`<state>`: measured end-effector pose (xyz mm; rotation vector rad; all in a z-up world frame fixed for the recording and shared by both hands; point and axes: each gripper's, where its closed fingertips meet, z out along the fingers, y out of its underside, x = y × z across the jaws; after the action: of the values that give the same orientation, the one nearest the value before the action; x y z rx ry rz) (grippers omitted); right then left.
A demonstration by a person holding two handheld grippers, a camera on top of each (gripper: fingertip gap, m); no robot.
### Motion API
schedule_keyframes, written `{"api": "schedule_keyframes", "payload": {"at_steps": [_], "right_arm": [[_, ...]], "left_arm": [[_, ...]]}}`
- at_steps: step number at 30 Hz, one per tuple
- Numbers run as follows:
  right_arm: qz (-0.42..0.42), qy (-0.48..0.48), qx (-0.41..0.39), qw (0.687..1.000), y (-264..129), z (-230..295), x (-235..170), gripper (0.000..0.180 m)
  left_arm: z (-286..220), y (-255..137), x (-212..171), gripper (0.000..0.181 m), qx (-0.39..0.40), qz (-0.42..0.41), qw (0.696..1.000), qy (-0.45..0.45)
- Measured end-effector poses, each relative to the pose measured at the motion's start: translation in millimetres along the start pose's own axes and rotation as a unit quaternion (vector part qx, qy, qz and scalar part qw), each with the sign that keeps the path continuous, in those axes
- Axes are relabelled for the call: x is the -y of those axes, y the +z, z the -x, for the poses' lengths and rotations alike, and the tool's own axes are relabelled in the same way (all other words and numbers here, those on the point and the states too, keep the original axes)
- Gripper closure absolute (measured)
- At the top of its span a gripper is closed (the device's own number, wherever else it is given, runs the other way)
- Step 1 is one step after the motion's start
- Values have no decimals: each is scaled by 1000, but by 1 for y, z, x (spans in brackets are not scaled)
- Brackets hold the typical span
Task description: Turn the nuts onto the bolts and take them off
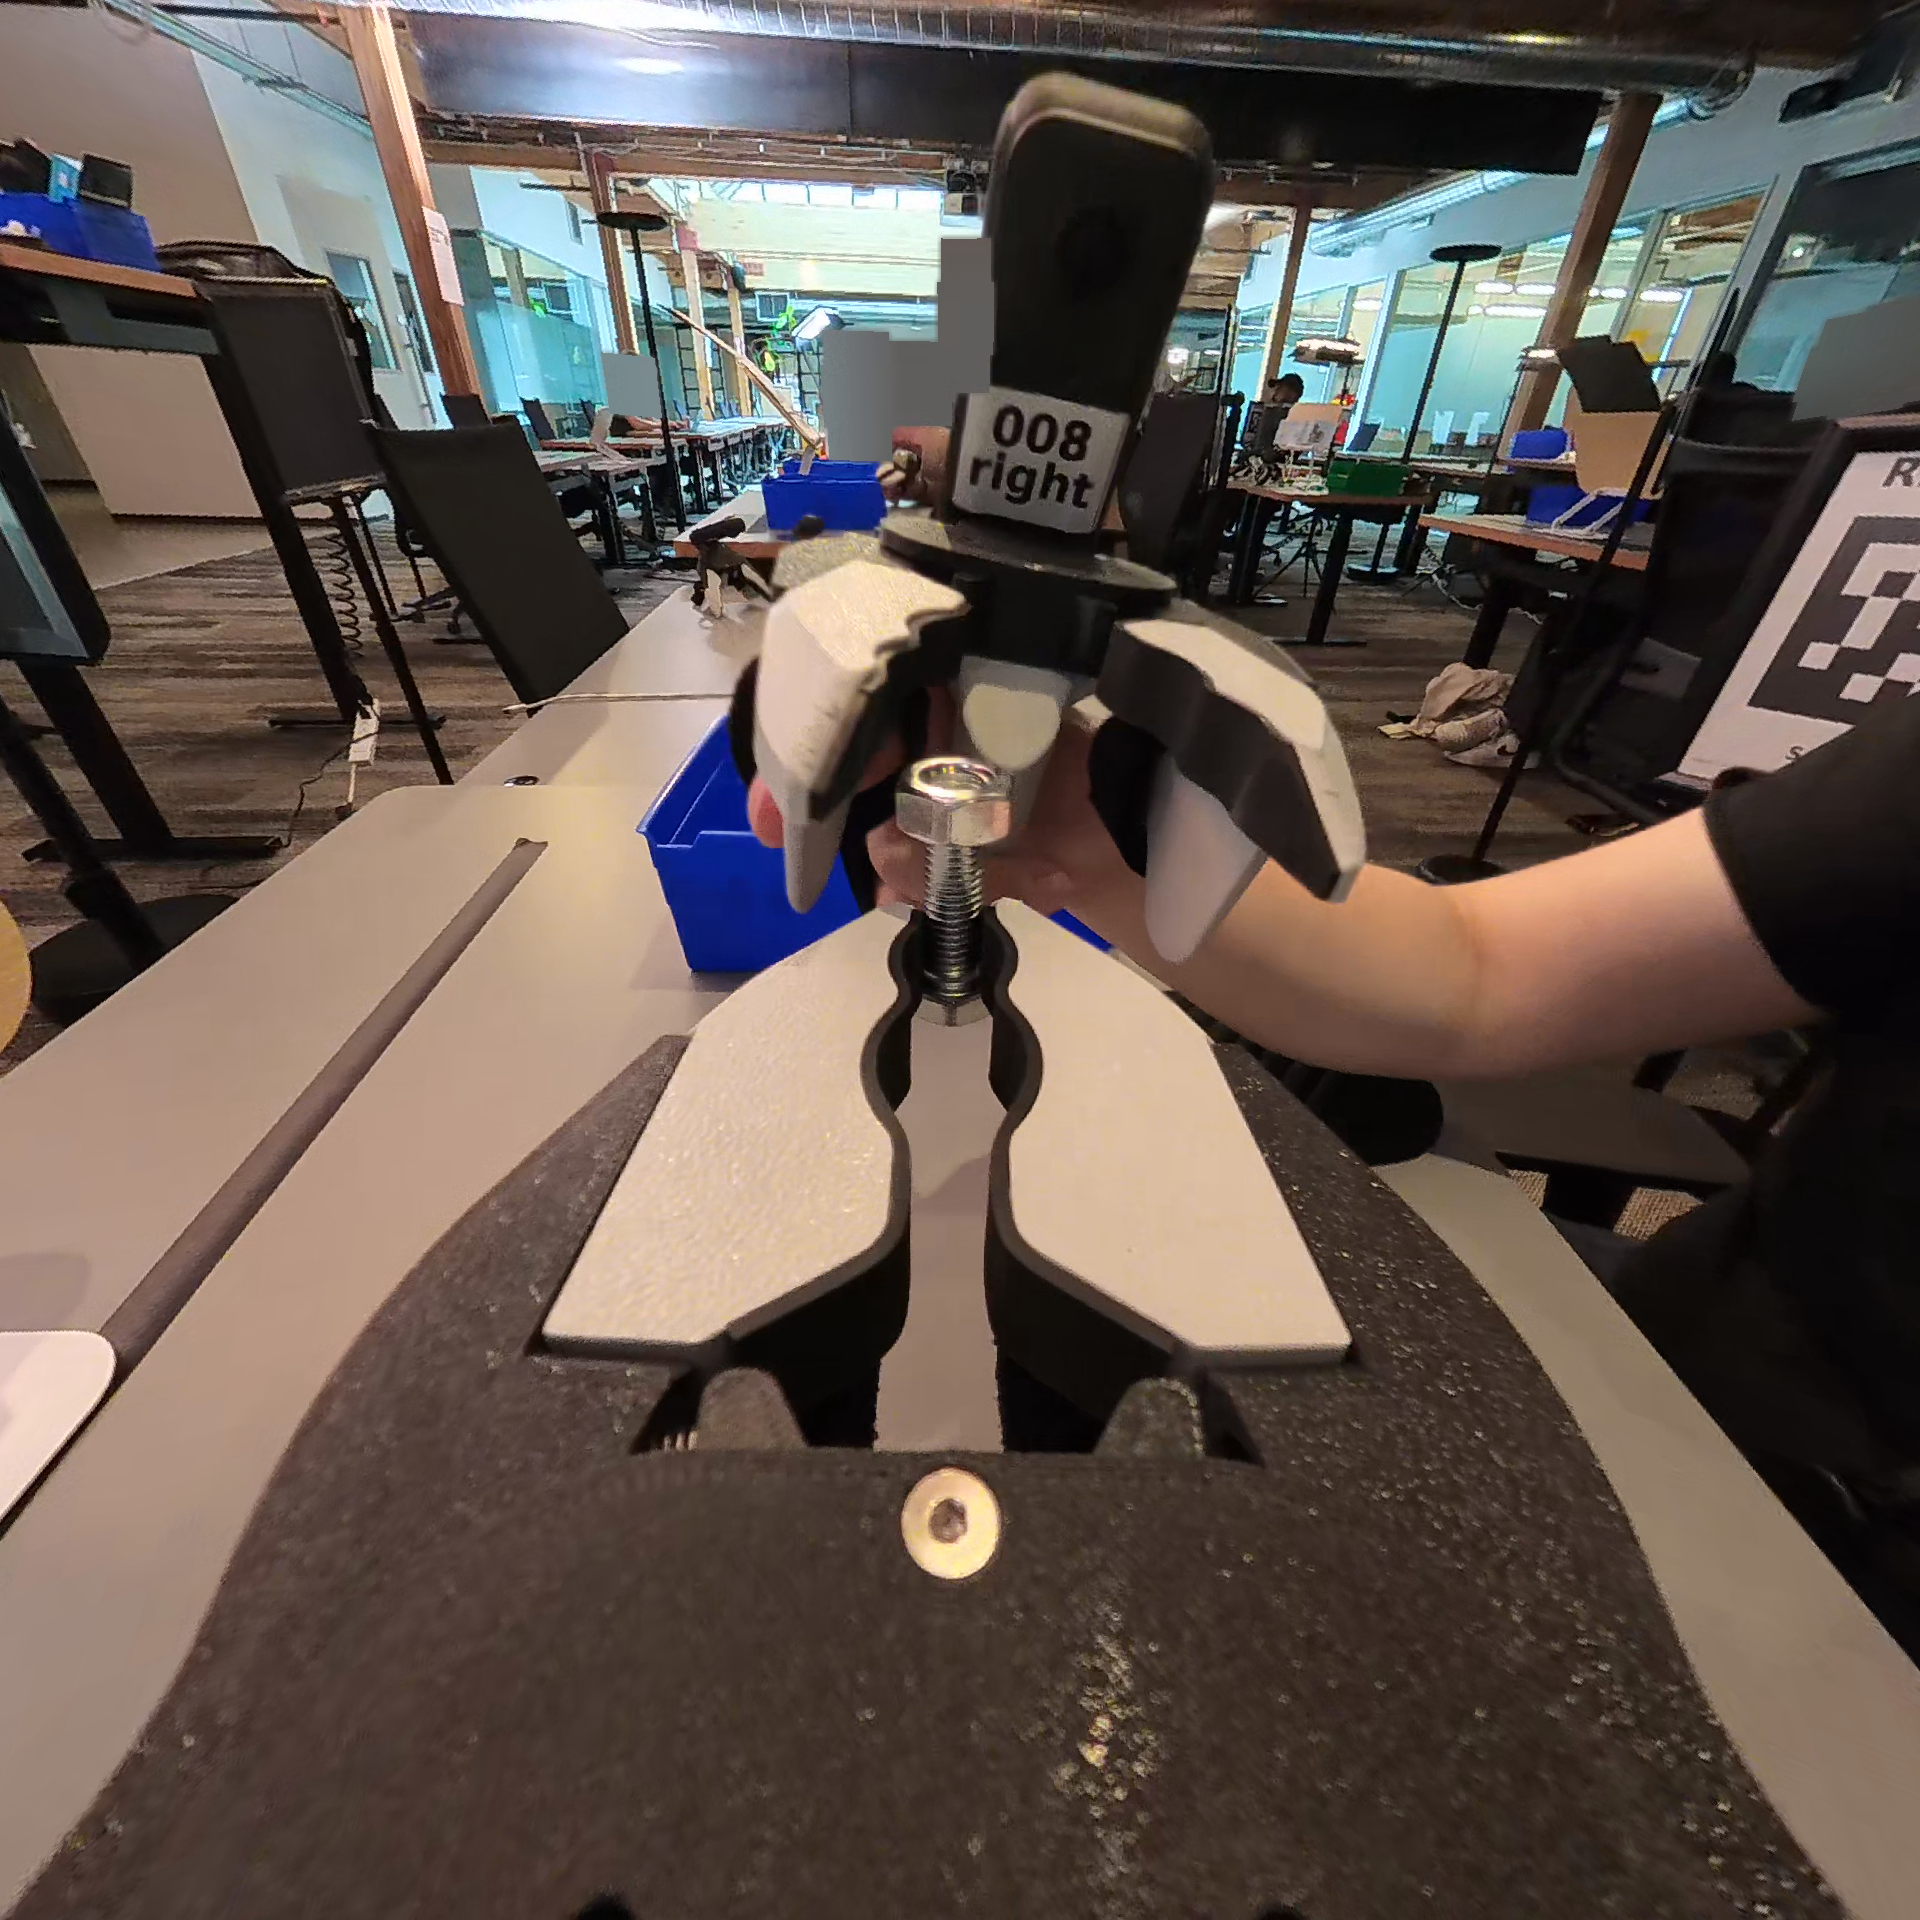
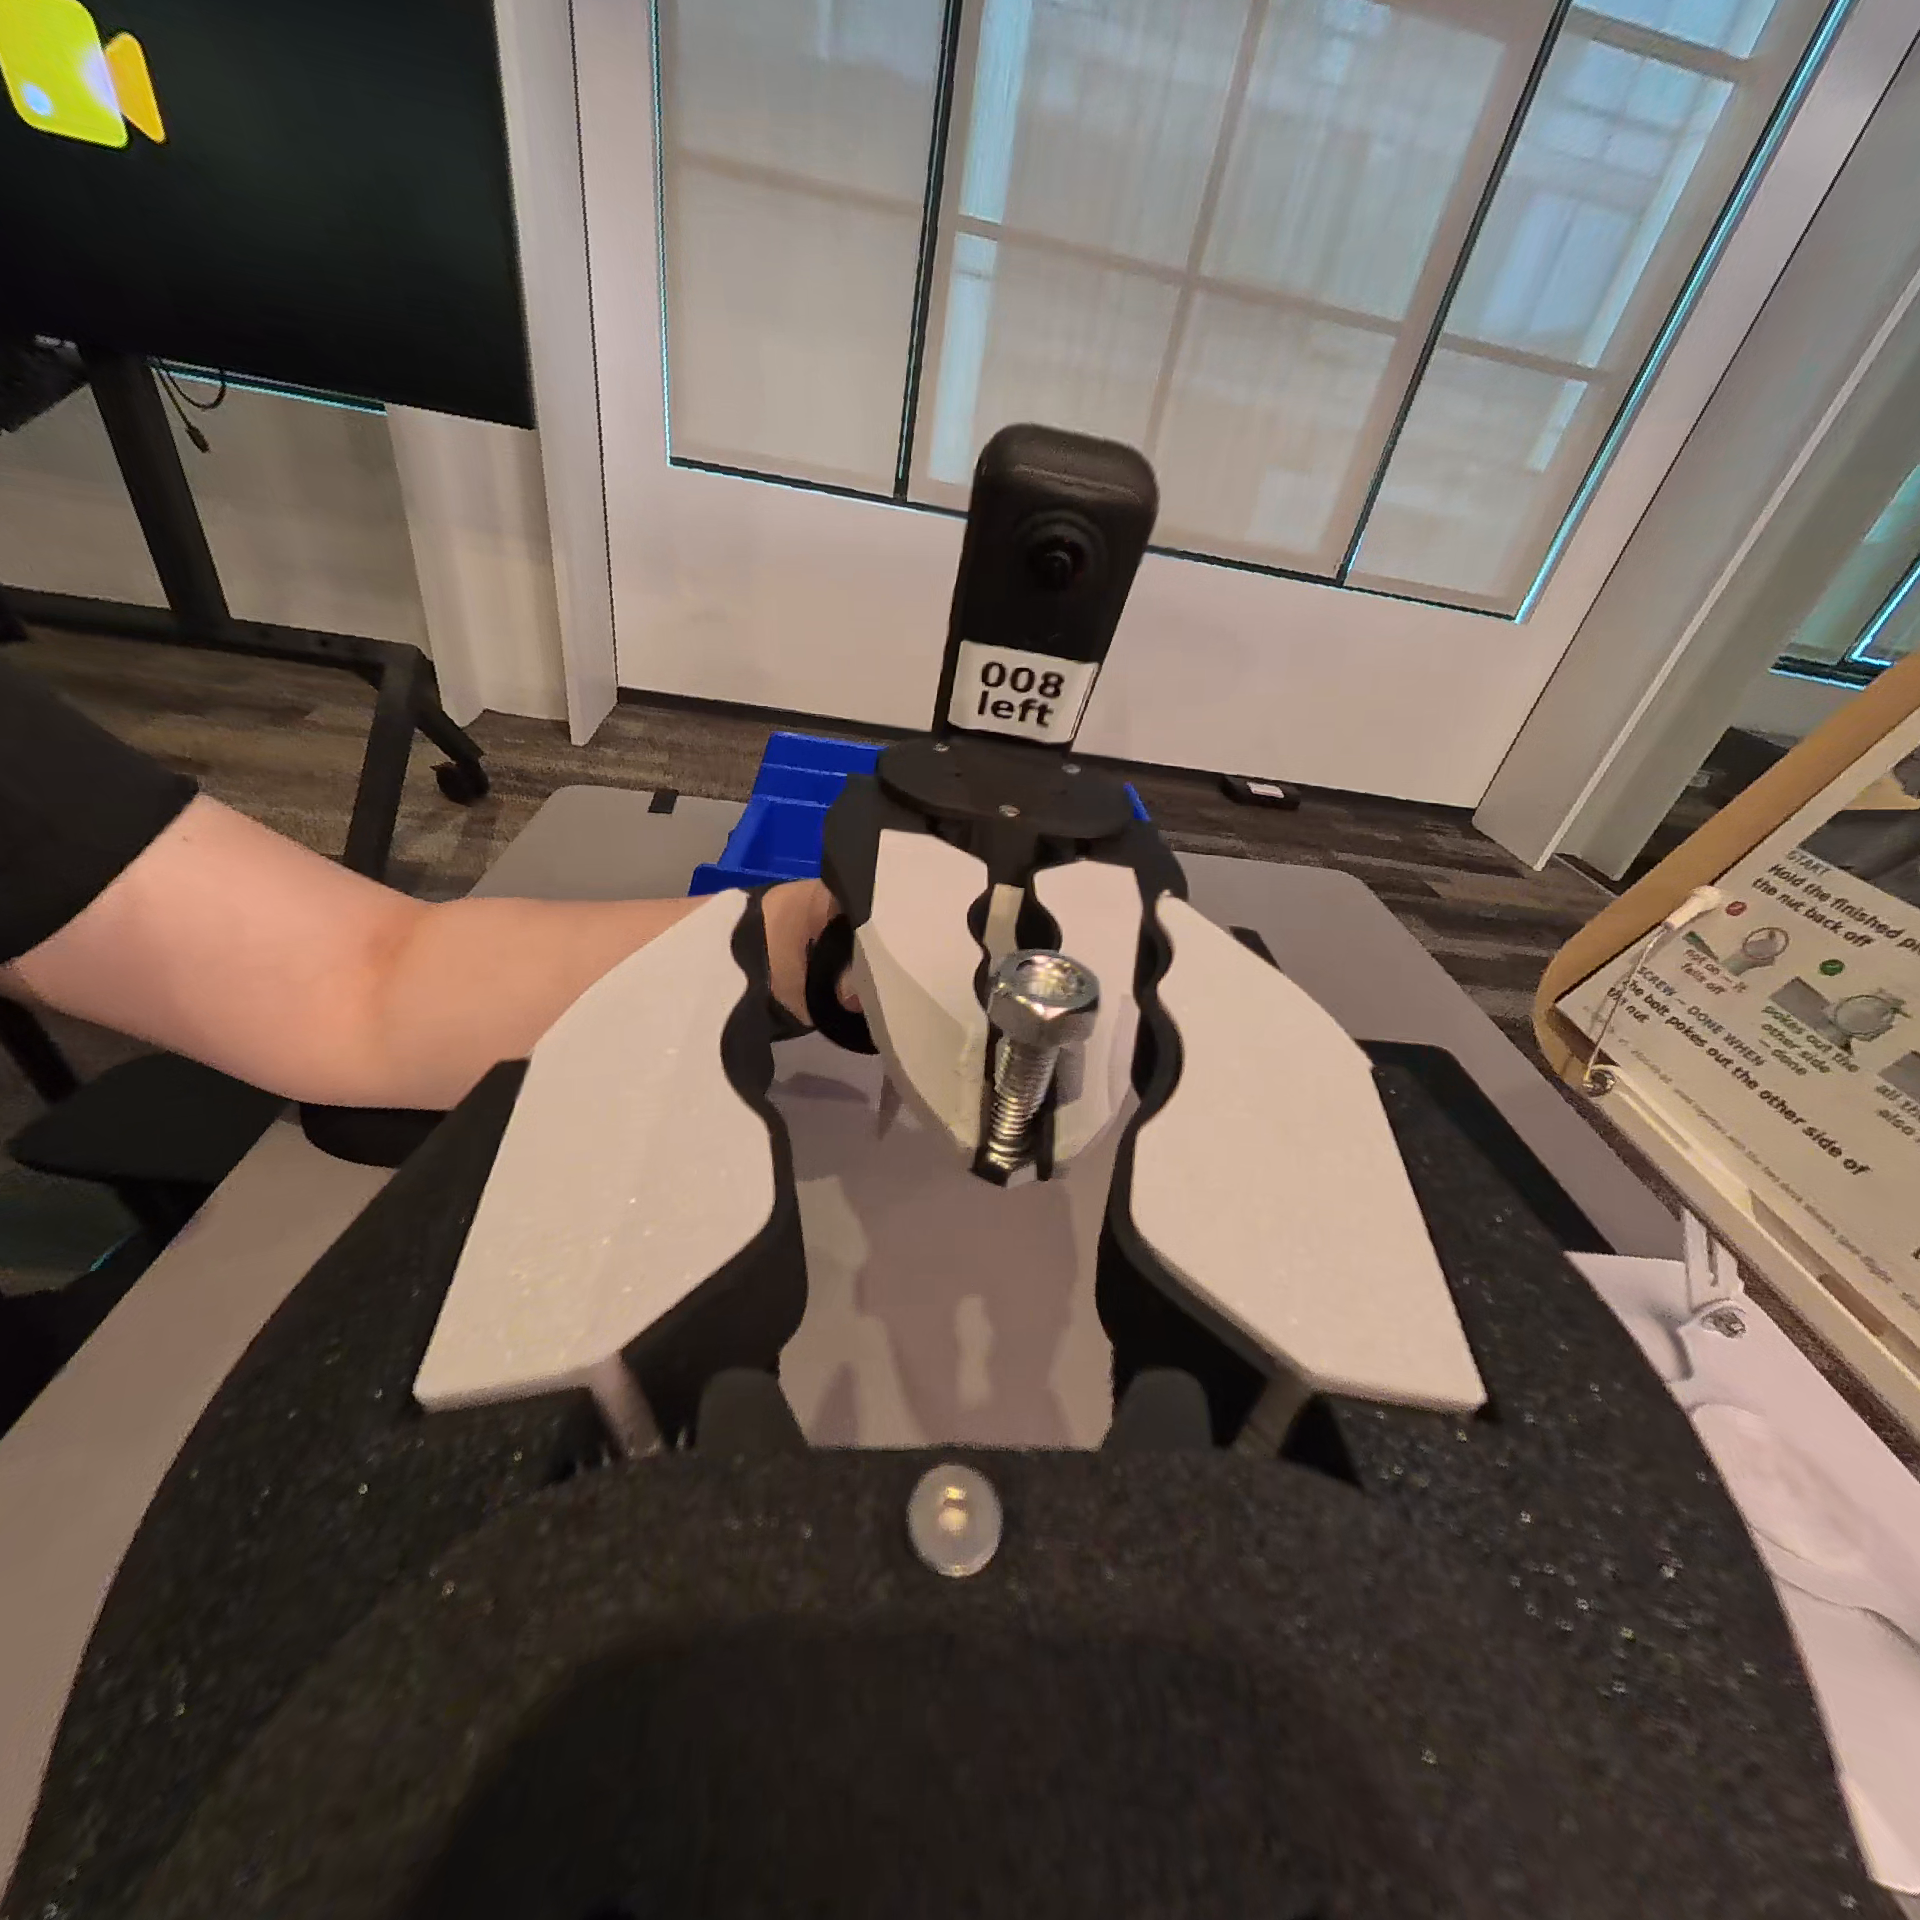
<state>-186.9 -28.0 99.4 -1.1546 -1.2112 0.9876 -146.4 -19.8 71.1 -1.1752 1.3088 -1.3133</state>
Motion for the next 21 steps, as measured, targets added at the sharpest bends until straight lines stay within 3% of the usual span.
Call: {"api": "schedule_keyframes", "payload": {"at_steps": [21], "right_arm": [[-6, 9, -42, 999, -18, -15, -9, 114]], "left_arm": [[9, -1, -6, 172, 10, 3, 1000, -17]]}}
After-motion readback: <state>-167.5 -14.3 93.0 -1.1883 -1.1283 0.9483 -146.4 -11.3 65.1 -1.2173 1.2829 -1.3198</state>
